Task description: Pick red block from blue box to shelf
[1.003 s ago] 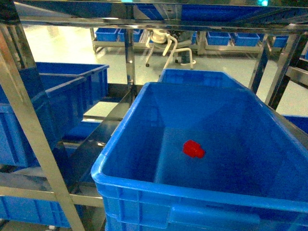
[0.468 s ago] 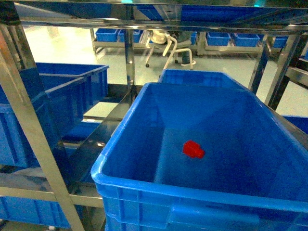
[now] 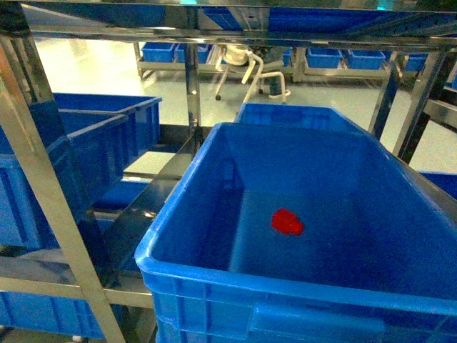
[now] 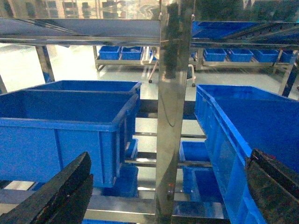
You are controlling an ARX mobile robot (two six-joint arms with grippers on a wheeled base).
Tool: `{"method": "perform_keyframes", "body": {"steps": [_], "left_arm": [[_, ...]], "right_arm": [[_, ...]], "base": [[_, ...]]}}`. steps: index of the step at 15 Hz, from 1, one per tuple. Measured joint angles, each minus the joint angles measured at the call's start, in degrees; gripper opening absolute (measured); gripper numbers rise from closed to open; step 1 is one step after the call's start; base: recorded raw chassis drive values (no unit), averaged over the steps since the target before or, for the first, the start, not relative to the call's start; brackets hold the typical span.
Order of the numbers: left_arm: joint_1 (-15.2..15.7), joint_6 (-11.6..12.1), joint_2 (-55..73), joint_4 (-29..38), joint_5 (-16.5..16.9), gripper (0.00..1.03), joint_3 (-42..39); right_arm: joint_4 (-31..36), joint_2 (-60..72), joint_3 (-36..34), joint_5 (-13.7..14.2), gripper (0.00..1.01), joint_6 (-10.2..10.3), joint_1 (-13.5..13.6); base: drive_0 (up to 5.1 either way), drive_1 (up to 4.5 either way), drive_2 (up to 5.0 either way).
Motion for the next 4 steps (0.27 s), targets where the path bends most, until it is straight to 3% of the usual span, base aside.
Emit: {"method": "perform_keyframes", "body": {"steps": [2, 3, 4], "left_arm": [[0.0, 0.0, 0.0, 0.0, 0.0, 0.98, 0.0], [0.0, 0.0, 0.0, 0.0, 0.0, 0.98, 0.0], [0.0, 0.0, 0.0, 0.0, 0.0, 0.98, 0.0]], "right_arm": [[0.0, 0.0, 0.0, 0.0, 0.94, 0.0, 0.0], [0.0, 0.0, 0.0, 0.0, 0.99, 0.0, 0.0], [0.0, 0.0, 0.0, 0.0, 0.98, 0.0, 0.0]], "base": [[0.0, 0.0, 0.0], [0.0, 0.0, 0.0], [0.0, 0.0, 0.0]]}}
